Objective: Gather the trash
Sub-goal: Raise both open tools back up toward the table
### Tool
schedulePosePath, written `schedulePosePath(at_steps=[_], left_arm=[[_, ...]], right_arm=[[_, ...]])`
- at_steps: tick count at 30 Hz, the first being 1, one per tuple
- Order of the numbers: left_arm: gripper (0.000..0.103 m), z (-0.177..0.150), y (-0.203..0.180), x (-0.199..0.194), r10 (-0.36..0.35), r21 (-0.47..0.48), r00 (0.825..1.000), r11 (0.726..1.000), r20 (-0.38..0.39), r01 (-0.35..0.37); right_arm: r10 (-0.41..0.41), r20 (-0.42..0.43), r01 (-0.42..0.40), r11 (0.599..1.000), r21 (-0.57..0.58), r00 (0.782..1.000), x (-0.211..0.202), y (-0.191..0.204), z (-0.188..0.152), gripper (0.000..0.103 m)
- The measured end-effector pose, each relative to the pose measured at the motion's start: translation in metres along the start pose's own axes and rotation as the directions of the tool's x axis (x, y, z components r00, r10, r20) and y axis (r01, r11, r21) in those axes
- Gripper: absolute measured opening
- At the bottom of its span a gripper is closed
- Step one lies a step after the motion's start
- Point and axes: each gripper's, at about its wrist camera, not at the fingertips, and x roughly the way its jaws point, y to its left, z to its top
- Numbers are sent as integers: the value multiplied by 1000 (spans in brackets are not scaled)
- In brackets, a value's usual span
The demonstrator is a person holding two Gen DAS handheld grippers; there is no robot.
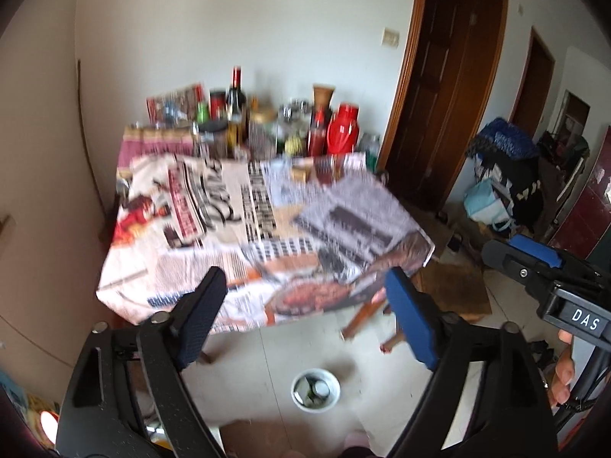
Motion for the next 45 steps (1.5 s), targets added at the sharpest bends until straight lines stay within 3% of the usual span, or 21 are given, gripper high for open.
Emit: schedulePosePath(at_steps=[3,7,16,25,32,39,45], left_arm=[[101,7,2,-13,0,6,999,1000,48,0],[101,18,3,-15,4,16,998,1000,67,-5],[101,51,-5,27,45,13,996,999,81,-47],[101,117,-25,97,126,-66,988,991,88,-120],[101,151,-30,141,175,-166,981,973,85,-159],[101,166,-10,186,203,-204,979,959,22,-195],[101,185,38,241,182,-222,983,958,-34,-184]], right_arm=[[-18,82,16,1000,21,997,-16,2,8,89],[-51,146,48,999,27,988,-23,3,20,102],[-31,162,30,1000,6,986,13,-21,51,102],[55,129,-50,998,-46,990,70,-65,120,102],[99,115,-88,991,-97,988,108,-90,158,102],[122,42,-117,988,-102,992,159,-90,174,102],[106,-49,-109,991,-72,993,220,-73,187,102]])
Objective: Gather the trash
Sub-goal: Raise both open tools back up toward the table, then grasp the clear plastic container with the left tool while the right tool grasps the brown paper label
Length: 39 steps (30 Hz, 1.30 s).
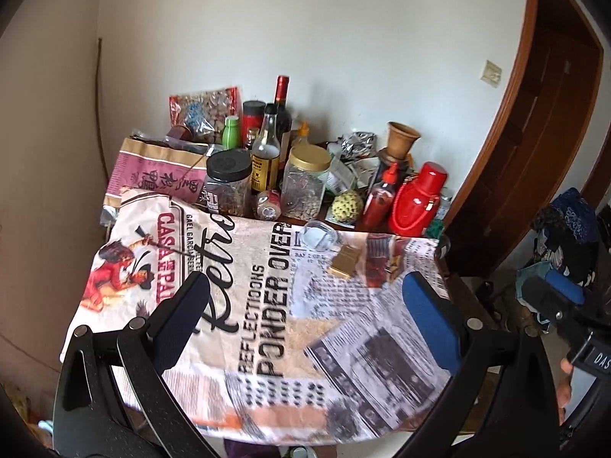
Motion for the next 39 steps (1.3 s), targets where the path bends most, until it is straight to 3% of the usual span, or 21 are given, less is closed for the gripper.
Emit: schedulePosePath(at_steps=[5,10,17,21,22,25,27,32,35,39], left_arm=[[101,34,33,68,-39,18,997,999,-68,40],[101,56,66,142,-48,18,987,999,-152,52],[101,51,91,231,-51,14,963,998,-266,56],[101,38,92,267,-62,18,943,997,-327,72],[101,35,91,277,-69,13,938,997,-340,78],[94,28,86,297,-104,-8,923,994,-371,109],[88,25,80,309,-130,-9,910,990,-393,138],[72,23,59,344,-170,-3,878,982,-448,188],[54,23,50,366,-196,-33,860,978,-471,206],[32,25,41,391,-209,-71,852,977,-480,199]], right_arm=[[-62,-81,67,996,57,995,70,14,14,102],[-75,-201,99,989,111,977,152,17,17,102],[-102,-357,163,976,145,928,265,13,2,102],[-143,-418,214,968,130,897,306,8,-6,100],[-144,-442,221,967,129,885,317,6,-10,91],[-119,-480,211,967,141,869,324,4,-20,62],[-107,-475,193,972,136,874,321,3,-25,45],[-128,-446,168,984,52,886,296,6,-34,45],[-127,-434,166,985,52,892,277,-1,-38,45],[-131,-413,177,981,74,901,247,-15,-38,45]])
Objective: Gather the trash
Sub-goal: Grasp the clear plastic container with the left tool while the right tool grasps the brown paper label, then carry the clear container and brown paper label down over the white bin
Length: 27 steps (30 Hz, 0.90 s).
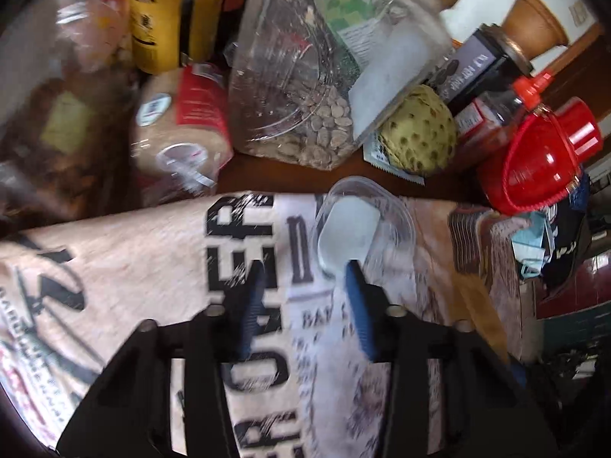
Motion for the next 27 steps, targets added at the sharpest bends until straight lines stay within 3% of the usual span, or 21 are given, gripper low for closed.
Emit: schedulePosePath(at_steps=[3,7,11,14,17,21,27], left_arm=[[27,7,-4,7,8,-17,1000,1000,19,-7],[2,11,-7,15,25,-39,999,999,34,-24],[1,9,-22,18,121,0,992,993,31,-121],[1,2,-31,6,119,-7,992,993,36,-119],[1,-9,-47,-23,102,5,992,995,76,-102],[1,-29,-72,-76,119,34,978,991,171,-126],[1,-75,-102,-171,143,46,932,985,334,-168]], right_arm=[[-5,18,5,1000,9,1000,-16,-11,-4,45],[-14,40,14,1000,10,999,-35,-27,-6,45],[-20,75,18,1000,21,997,-60,-40,-11,45],[-18,100,16,1000,23,995,-76,-45,-14,45],[-10,134,9,1000,8,991,-97,-49,-16,45],[9,187,-4,1000,-27,982,-119,-50,-19,45],[69,281,-42,994,-100,957,-170,-60,-35,45]])
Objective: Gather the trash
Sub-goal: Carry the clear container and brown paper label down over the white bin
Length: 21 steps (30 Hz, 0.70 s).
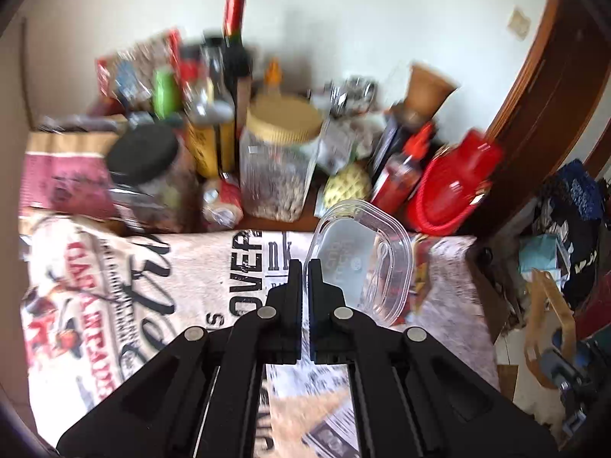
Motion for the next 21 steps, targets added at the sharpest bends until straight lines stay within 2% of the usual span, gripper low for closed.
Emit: schedulePosePath(at_steps=[4,9,17,21], left_arm=[[1,-21,-16,-74,30,-23,994,999,103,-28],[1,-61,-38,-147,60,-60,982,997,182,-50],[1,-108,-59,-224,89,-49,966,996,243,-80],[1,-131,-61,-249,72,-14,963,997,260,-71]], right_arm=[[46,59,-42,997,-62,997,-33,-2,-4,45],[102,109,-87,987,-134,989,-70,-2,-13,45],[154,181,-123,977,-174,971,-125,11,-37,45],[152,212,-117,979,-168,965,-151,20,-55,45]])
